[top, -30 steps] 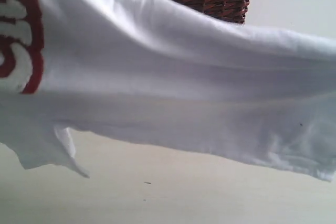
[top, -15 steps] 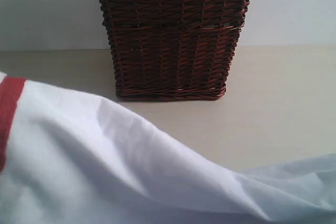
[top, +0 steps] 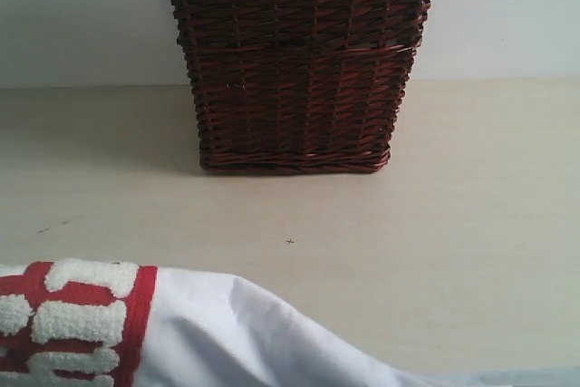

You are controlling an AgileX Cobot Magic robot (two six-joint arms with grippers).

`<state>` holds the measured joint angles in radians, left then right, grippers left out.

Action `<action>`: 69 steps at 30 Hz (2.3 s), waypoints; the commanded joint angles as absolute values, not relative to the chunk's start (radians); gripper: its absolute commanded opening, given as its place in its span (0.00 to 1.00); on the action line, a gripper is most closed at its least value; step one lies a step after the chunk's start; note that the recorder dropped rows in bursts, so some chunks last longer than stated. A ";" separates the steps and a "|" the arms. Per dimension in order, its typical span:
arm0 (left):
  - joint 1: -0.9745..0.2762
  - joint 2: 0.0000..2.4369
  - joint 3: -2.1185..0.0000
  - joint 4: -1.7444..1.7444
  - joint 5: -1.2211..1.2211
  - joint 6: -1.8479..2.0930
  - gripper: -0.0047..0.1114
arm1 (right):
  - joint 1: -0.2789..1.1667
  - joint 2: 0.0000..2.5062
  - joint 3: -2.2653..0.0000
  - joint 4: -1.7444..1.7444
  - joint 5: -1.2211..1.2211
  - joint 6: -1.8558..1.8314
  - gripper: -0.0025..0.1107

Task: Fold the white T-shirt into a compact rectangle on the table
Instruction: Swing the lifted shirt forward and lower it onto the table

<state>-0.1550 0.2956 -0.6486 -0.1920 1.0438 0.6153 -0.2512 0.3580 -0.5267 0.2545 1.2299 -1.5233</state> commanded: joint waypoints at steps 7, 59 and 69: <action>-0.151 0.433 -0.455 -0.189 0.680 0.680 0.04 | -0.257 0.422 -0.389 0.241 0.964 -1.634 0.02; -0.151 1.482 -0.396 -0.189 -0.539 0.672 0.04 | -0.257 1.316 -0.338 0.315 -0.113 -1.559 0.40; -0.151 1.482 -0.396 -0.192 -0.690 0.674 0.04 | -0.257 1.263 -0.338 0.315 -0.120 -1.504 0.40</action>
<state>-0.1527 1.4797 -0.3958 -0.1770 -0.6227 0.6812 -0.2528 1.2851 -0.3425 0.3198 -0.1070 -1.5124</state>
